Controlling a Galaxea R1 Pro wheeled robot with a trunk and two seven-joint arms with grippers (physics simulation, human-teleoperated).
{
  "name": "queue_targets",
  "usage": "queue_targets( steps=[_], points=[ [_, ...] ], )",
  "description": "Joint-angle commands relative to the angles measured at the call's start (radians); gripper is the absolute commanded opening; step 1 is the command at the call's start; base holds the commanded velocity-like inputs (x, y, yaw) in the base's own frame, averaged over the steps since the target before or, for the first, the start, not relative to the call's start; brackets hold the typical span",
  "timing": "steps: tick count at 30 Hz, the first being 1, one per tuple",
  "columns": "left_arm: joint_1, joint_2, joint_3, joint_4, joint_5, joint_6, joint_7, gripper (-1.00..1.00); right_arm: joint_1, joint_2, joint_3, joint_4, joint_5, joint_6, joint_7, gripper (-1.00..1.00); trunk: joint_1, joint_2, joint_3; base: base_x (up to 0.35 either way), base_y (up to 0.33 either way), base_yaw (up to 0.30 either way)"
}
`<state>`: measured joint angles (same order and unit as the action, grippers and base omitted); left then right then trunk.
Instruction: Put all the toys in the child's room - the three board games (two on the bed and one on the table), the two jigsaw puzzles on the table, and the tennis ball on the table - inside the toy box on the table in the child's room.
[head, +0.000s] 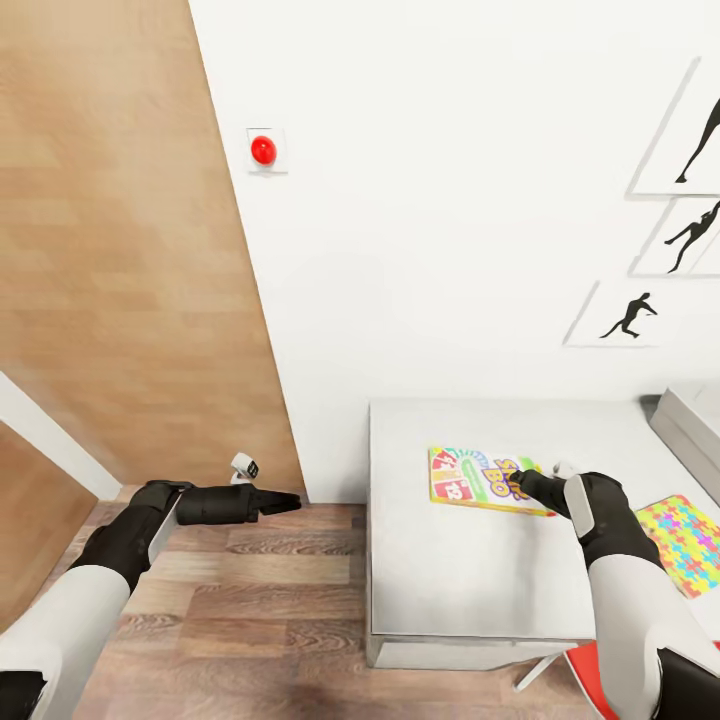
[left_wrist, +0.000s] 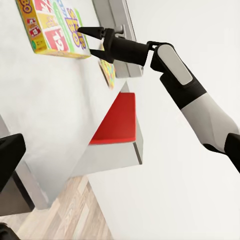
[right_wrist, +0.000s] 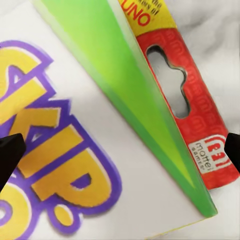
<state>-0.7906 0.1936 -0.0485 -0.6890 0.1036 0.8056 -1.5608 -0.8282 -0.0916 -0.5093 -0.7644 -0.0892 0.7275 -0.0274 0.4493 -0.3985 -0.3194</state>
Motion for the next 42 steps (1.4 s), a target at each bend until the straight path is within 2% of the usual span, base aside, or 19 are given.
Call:
queue_targets(
  steps=[1,14,42],
  points=[
    [-0.001,0.001,-0.005,0.0,0.007,0.011,-0.001,1.0,0.0,0.001,-0.002,0.002,-0.018,0.003,-0.002,1.0,0.001,-0.002,-0.002,0.0,0.138,0.0],
    [-0.001,0.001,-0.005,0.0,0.007,0.011,-0.001,1.0,0.0,0.002,0.0,0.002,-0.018,0.003,-0.002,1.0,0.001,-0.002,-0.002,0.0,0.172,0.0],
    [-0.001,0.001,-0.005,0.0,0.008,0.011,-0.001,1.0,0.0,0.009,0.002,0.002,-0.02,-0.011,-0.002,1.0,0.001,-0.002,-0.002,0.021,0.103,0.0]
  ],
)
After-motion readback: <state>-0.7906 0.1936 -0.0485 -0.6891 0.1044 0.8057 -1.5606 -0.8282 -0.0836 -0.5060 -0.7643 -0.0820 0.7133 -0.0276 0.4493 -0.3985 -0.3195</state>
